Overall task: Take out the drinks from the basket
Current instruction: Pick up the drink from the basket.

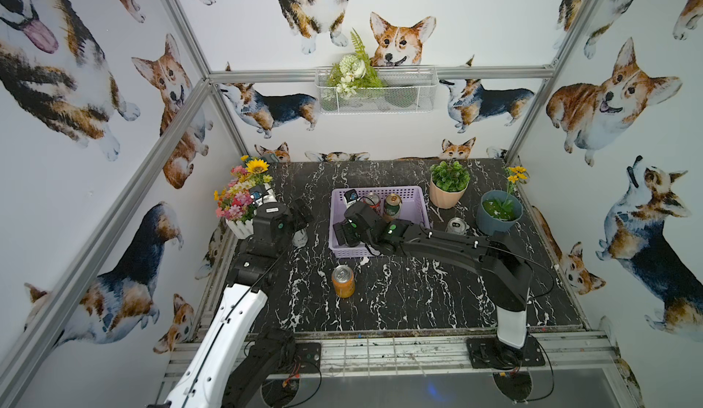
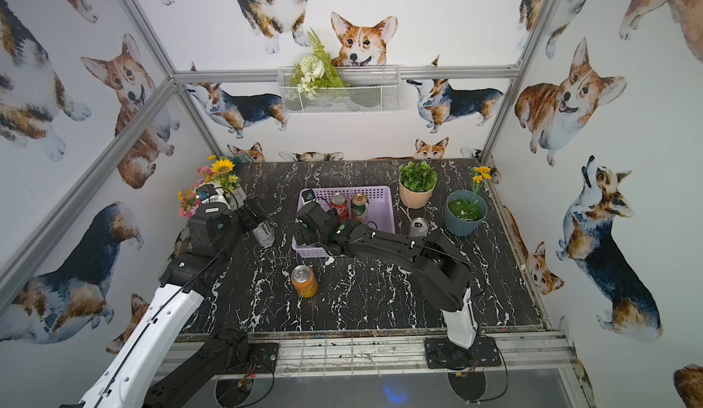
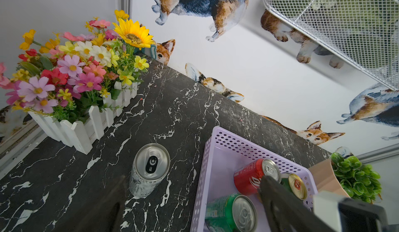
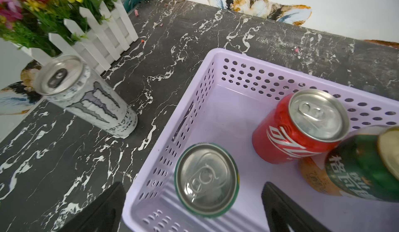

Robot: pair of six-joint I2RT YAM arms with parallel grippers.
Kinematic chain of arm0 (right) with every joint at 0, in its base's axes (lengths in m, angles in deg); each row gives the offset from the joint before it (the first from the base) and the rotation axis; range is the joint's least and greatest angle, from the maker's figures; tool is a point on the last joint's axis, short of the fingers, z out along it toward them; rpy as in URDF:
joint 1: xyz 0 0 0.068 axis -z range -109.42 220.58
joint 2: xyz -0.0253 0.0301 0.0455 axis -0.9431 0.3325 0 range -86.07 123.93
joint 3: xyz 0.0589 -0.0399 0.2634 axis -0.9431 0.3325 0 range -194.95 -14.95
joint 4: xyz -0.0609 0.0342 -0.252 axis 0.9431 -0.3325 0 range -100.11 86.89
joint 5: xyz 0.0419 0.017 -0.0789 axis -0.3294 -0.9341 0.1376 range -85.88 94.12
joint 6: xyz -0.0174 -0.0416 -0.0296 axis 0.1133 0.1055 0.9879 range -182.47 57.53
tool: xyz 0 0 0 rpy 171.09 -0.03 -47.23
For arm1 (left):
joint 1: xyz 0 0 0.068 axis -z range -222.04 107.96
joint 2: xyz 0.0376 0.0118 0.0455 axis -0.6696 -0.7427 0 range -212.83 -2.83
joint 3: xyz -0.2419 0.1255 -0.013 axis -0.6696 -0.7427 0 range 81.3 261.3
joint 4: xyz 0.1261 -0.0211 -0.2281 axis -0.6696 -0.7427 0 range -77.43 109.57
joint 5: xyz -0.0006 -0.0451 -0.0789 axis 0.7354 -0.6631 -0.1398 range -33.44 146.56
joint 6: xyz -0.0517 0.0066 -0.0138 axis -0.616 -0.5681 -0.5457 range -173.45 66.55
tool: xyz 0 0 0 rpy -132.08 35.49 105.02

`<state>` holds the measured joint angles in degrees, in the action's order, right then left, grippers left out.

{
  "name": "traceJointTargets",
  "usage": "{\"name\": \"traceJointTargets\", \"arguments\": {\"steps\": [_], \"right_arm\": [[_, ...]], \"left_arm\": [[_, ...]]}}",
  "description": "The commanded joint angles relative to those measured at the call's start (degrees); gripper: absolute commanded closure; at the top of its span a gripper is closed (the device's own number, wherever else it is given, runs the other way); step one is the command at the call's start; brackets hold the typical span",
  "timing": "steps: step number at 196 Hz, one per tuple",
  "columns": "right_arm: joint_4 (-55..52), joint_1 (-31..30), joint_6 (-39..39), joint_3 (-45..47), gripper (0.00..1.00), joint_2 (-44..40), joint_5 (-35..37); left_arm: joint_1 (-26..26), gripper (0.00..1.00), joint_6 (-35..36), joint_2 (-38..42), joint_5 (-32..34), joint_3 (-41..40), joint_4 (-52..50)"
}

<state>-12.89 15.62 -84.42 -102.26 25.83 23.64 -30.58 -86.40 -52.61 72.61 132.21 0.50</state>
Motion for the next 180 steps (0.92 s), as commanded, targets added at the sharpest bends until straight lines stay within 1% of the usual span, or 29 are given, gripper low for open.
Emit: {"name": "traceJointTargets", "arguments": {"steps": [1, 40, 61, 90, 124, 138, 156, 160, 164, 180], "right_arm": [[-1.91, 0.64, -0.55, -1.29, 0.00, 1.94, -0.62], [-1.66, 1.74, -0.48, -2.78, 0.09, 4.80, -3.34], [-1.04, 1.87, -0.63, -2.60, 0.12, 5.47, -5.30], [-0.89, 1.87, -0.81, -2.40, 0.16, 6.54, -4.80], [2.52, 1.88, -0.38, -0.10, 0.22, 6.25, -4.96], [4.60, 1.89, -0.08, 1.50, 0.27, 5.60, -5.26], [7.65, 1.88, 0.50, 3.63, 0.36, 4.50, -5.92], [8.09, 1.87, 0.62, 3.91, 0.36, 4.31, -6.09], [8.52, 1.92, 0.80, 4.19, 0.41, 4.25, -6.22], [9.89, 1.89, 1.25, 5.26, 0.48, 3.62, -6.57]], "left_arm": [[-0.04, 0.00, 0.51, 0.03, -0.39, -0.18, 1.27], [-0.04, 0.00, 0.69, -0.13, -0.06, -0.62, 1.49], [0.03, 0.00, 0.67, -0.30, -0.06, -0.90, 1.75], [-0.04, 0.00, 0.69, -0.35, -0.15, -1.17, 2.01], [-0.04, 0.00, 0.90, -0.42, -0.15, -1.08, 2.11], [-0.04, 0.00, 1.12, -0.67, -0.23, -0.82, 2.10], [-0.04, 0.00, 1.22, -0.87, -0.23, -0.56, 2.01], [-0.05, 0.00, 1.17, -0.93, -0.32, -0.55, 1.98], [-0.04, 0.00, 1.21, -0.98, -0.32, -0.48, 1.93], [-0.04, 0.00, 1.20, -1.10, -0.50, -0.38, 1.93]]}}
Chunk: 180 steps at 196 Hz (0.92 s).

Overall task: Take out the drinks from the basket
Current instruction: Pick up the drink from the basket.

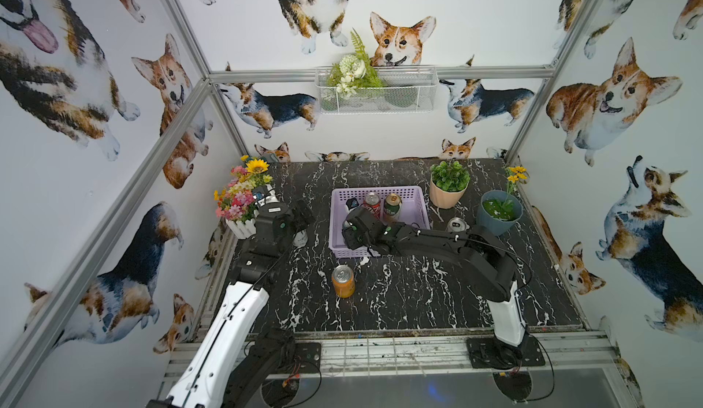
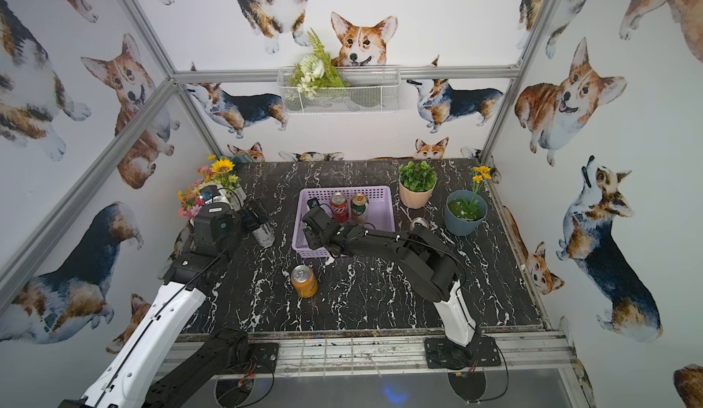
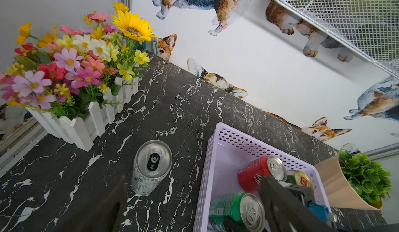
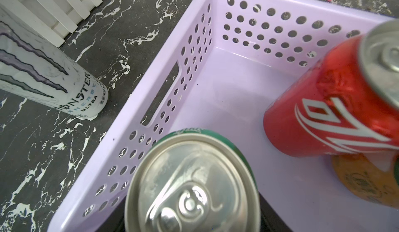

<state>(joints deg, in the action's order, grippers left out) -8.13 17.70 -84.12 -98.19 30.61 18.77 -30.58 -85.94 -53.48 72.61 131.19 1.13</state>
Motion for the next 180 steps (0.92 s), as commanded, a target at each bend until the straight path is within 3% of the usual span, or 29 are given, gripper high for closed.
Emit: {"name": "traceJointTargets", "arguments": {"steps": [1, 76, 109, 180], "right_arm": [[5.34, -0.19, 0.92, 1.26, 0.49, -1.27, -1.71], [6.09, -0.20, 5.35, -0.07, 0.61, -6.73, 1.13], [4.15, -0.21, 5.94, 0.69, 0.62, -13.92, 2.21], [-0.95, -5.04, -0.29, 22.67, 0.62, -39.52, 3.98]], "left_arm": [[-0.04, 0.00, 0.71, -0.19, -0.50, 0.65, 1.30], [-0.04, 0.00, 0.81, -1.09, -1.29, 1.43, 1.22], [-0.04, 0.00, 1.09, -1.24, -2.20, 1.96, 1.21], [-0.04, 0.00, 0.92, -1.57, -4.80, 1.98, 1.52]]}}
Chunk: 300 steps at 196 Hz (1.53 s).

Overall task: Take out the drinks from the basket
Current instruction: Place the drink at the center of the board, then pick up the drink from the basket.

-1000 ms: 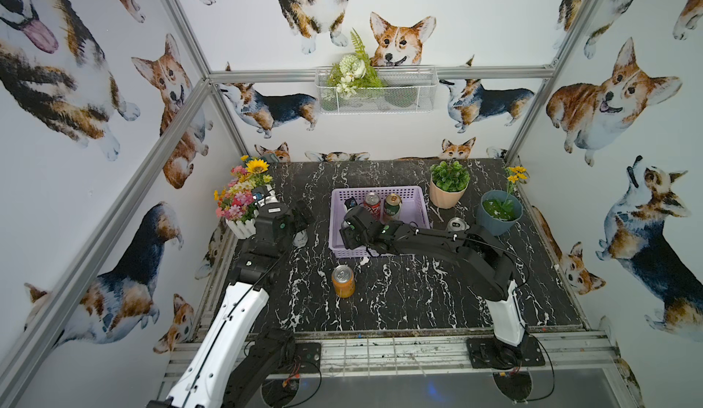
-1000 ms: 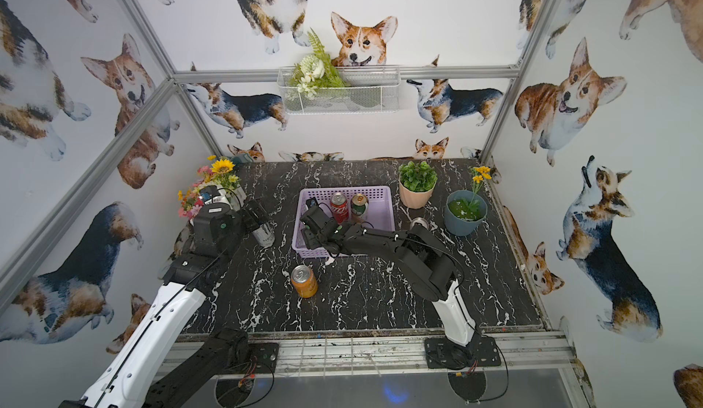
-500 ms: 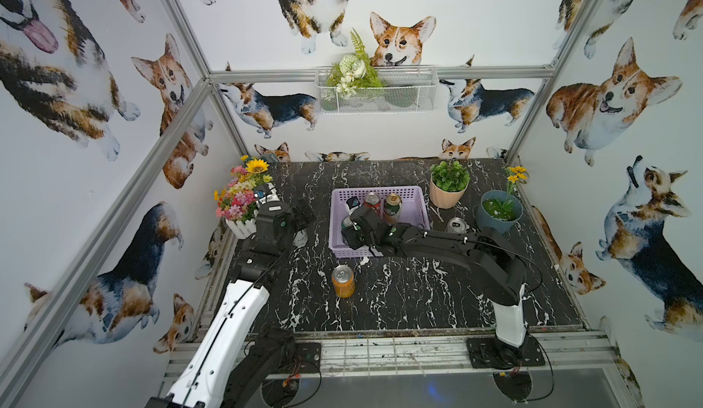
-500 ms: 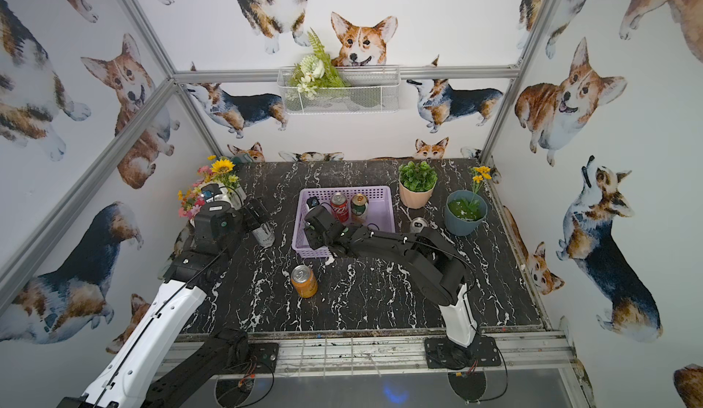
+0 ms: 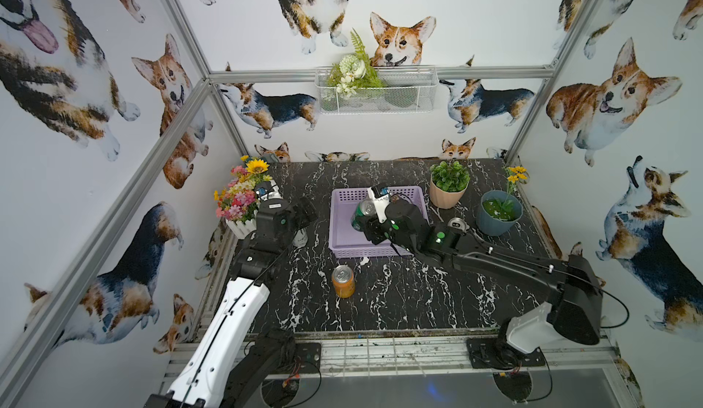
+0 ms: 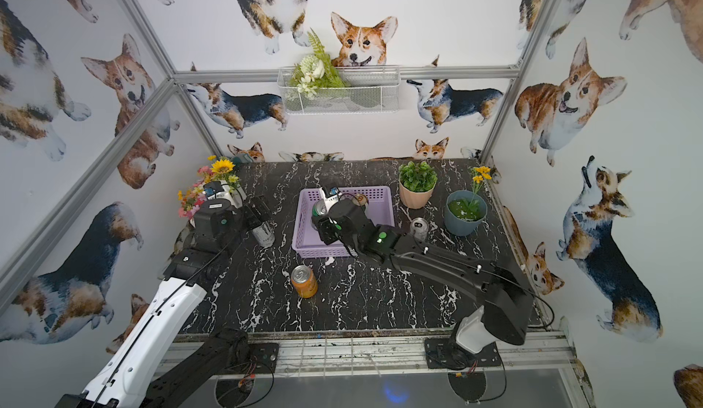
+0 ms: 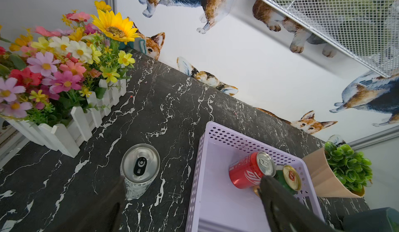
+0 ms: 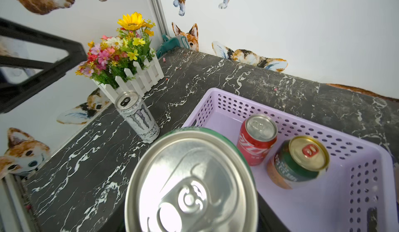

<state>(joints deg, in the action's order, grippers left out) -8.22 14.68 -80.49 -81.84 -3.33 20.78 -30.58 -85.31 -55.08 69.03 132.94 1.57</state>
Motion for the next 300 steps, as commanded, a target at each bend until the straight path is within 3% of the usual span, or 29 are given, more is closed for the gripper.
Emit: {"name": "traceJointTargets", "arguments": {"steps": [1, 38, 101, 114, 146, 206, 226, 256, 300], "right_arm": [[-0.82, -2.11, -4.11, 6.77, 0.62, -5.88, 2.10], [2.00, -7.11, -9.56, 19.93, 0.62, -10.45, 2.85], [12.83, -10.14, -11.18, 23.88, 0.60, -0.30, 3.64], [12.71, -10.05, -11.29, 23.85, 0.51, 0.37, 3.66], [11.06, -10.62, -12.08, 23.76, 0.01, 0.78, 4.31], [6.04, -10.85, -9.87, 19.14, 0.00, -3.72, 10.16], [-0.10, -6.75, -7.65, 12.73, 0.02, -4.24, 11.10], [-3.84, 4.98, -5.63, 6.75, 0.09, -0.26, 8.83], [-1.71, 16.20, -4.69, 0.67, 0.06, 9.56, 3.47]], "left_arm": [[-0.04, 0.00, 0.29, -0.01, -1.17, 0.22, 1.06], [-0.04, 0.00, 0.05, 0.03, -1.22, -0.31, 1.45], [-0.04, 0.00, -0.33, 0.16, -0.87, -0.58, 1.01], [-0.04, 0.00, -0.29, 0.27, -0.83, -0.46, 0.91], [-0.04, 0.00, -0.15, 0.02, -0.87, -0.48, 1.16], [-0.04, 0.00, -0.40, -0.07, -1.30, -0.50, 1.32], [-0.04, 0.00, -0.38, 0.07, -1.56, -0.57, 1.47], [-0.04, 0.00, -0.65, -0.08, -1.92, -0.92, 1.74], [-0.04, 0.00, -0.40, -0.14, -2.36, -0.65, 1.70]]}}
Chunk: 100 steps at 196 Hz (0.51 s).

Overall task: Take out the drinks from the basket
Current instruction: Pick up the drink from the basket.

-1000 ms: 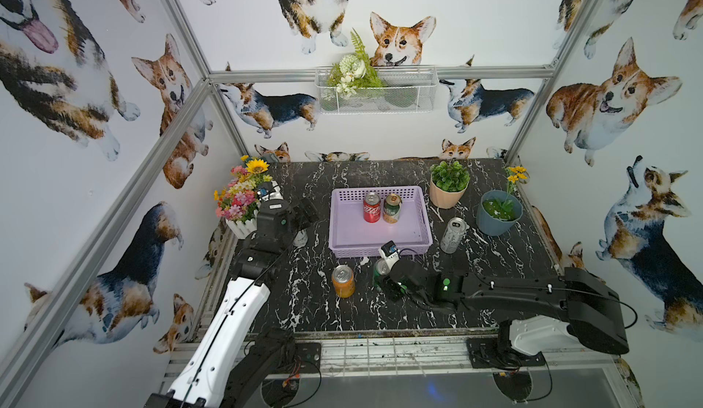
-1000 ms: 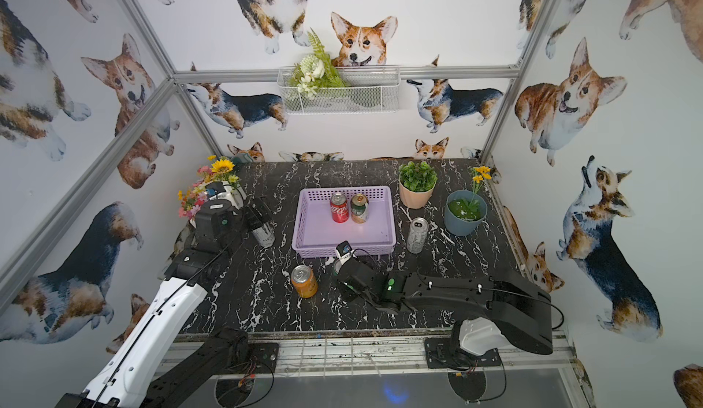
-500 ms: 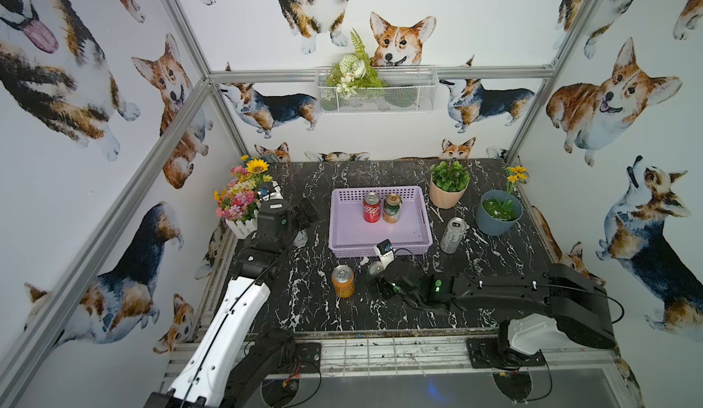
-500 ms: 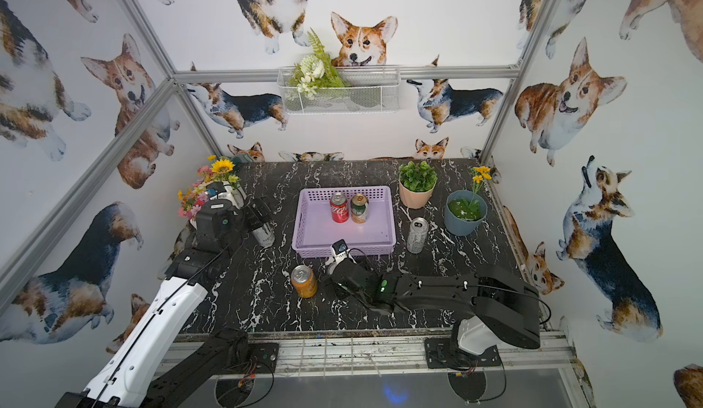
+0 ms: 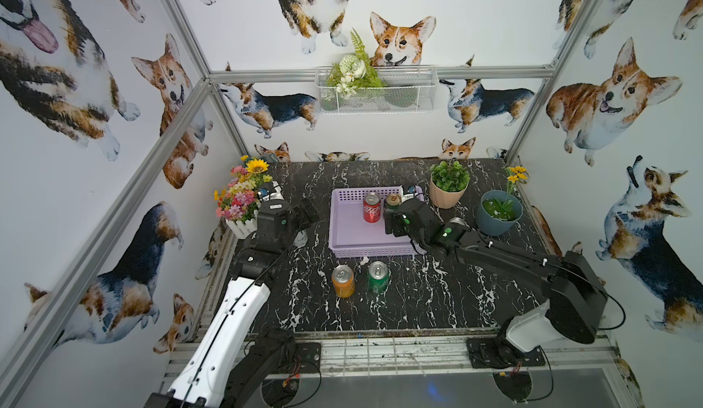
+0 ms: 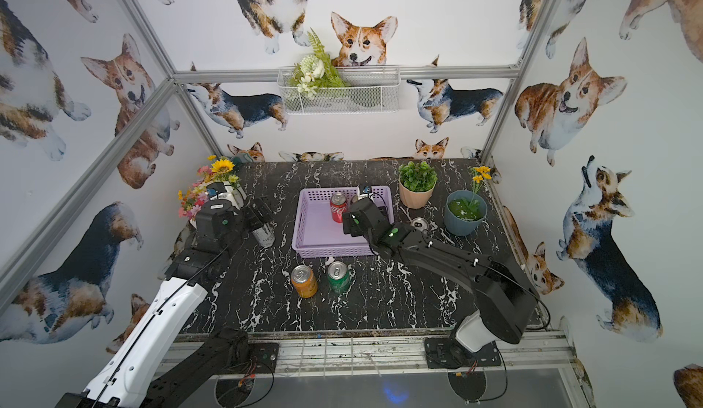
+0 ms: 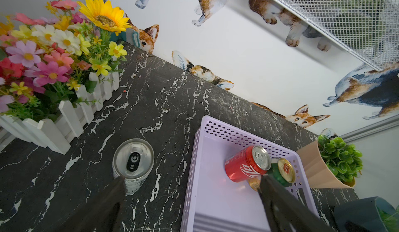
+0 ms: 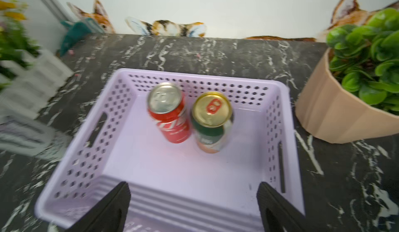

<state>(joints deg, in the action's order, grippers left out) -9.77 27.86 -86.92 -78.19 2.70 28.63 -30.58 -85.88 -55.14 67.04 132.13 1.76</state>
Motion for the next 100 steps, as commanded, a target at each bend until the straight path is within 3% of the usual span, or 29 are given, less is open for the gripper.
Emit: {"name": "traceJointTargets", "arguments": {"steps": [1, 32, 100], "right_arm": [[-0.09, 3.10, 1.80, -3.22, 0.06, 3.78, -4.60], [0.22, 5.65, 3.38, -9.43, 0.05, 10.10, -6.77], [0.22, 8.15, 2.13, -14.28, 0.15, 18.04, -9.05]], "left_arm": [[-0.04, 0.00, 0.17, -0.11, -0.37, 0.15, 1.52], [-0.04, 0.00, 0.25, -0.69, -1.03, 0.24, 1.80], [-0.04, 0.00, 1.12, -1.07, -0.99, 0.59, 1.99]]}}
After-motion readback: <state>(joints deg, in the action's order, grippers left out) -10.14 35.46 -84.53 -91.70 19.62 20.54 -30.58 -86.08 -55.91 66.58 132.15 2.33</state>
